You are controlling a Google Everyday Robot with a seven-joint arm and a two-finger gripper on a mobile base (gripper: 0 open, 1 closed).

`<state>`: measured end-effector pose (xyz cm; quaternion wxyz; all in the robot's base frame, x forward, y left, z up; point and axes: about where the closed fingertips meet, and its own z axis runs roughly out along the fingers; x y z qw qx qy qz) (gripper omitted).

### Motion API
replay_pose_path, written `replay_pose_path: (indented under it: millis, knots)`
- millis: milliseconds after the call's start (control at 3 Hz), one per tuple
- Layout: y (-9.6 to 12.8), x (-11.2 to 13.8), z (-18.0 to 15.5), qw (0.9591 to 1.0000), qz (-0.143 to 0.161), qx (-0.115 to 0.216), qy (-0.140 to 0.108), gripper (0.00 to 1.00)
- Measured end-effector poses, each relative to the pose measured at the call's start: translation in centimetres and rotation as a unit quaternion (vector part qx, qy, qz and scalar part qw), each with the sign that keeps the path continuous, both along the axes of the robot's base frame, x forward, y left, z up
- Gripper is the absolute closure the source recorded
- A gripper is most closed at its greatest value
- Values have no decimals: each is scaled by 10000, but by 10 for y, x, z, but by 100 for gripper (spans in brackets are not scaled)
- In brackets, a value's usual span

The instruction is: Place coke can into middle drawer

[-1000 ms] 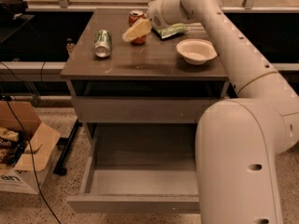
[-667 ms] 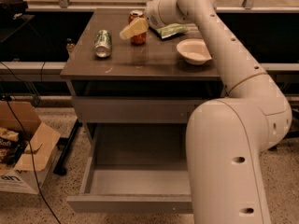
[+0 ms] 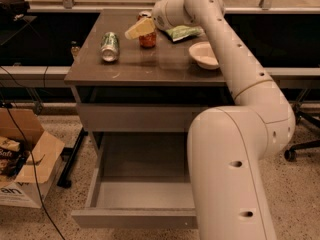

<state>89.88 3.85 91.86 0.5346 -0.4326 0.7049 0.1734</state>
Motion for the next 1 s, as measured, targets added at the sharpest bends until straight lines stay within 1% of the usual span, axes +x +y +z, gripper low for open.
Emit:
replay_pose_path:
  millis: [667,1000]
  knots:
    - [-5,19,-16,9993,-282,155,190,0]
    - [-10,25,-22,9981,-414,282,361,27]
